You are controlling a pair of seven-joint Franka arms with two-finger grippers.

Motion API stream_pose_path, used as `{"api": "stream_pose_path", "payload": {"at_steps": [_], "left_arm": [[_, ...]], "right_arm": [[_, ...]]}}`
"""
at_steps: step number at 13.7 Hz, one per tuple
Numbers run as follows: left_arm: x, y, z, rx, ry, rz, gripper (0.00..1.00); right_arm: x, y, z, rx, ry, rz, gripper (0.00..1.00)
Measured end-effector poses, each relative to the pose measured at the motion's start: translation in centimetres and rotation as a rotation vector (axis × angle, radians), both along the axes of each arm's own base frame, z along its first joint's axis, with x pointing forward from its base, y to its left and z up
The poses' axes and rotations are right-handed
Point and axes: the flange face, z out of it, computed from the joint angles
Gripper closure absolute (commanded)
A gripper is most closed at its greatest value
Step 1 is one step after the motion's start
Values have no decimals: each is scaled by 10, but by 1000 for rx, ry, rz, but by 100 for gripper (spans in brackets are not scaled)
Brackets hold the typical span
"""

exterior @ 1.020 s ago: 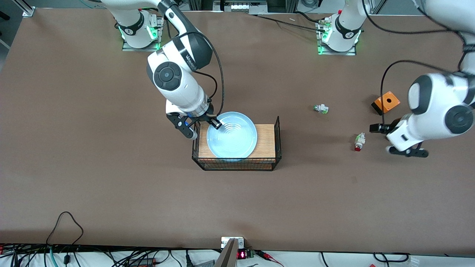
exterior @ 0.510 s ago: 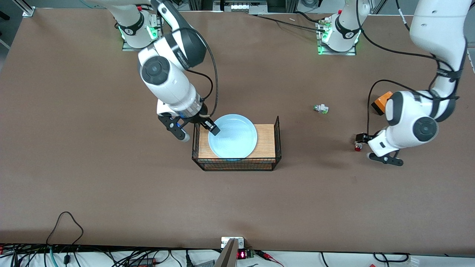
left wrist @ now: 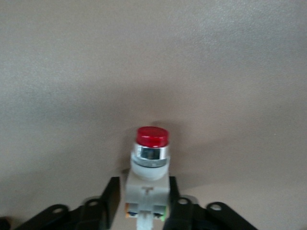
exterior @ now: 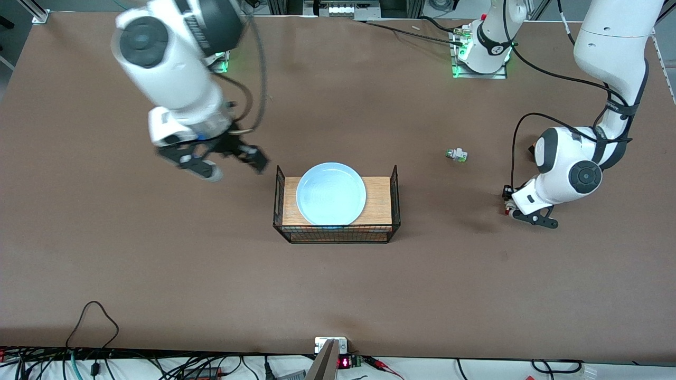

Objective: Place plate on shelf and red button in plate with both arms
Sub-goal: 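Release the plate and withdraw the right gripper while the left gripper grasps the button, then carry the red button with the left gripper onto the plate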

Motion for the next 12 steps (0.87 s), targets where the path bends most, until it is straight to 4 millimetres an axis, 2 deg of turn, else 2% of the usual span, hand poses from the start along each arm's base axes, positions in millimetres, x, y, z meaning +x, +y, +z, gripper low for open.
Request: {"api": "stream_pose_path", "payload": {"at_steps": [3,5,6,9,11,12], "left_arm": [[7,-10,15,-7,-27,-17,91],[17,-36,50,-20,-6,-48,91],[23,-52,79,-22,28,-56,91],[38,-109,189,-38,106,-3,90],[41,-161,255,-122,106,11,90],[38,-191,278,-166,98,5,90]], "right_arm": [[30,-101,2,-41,32,99,0],[39,-154,2,-65,48,156,0],[41,-174,3,-77,55,187,0],[37,-229,13,-83,85,276,0],[33,-267,19,-90,101,300,0],[31,-284,23,-93,106,307,0]]}}
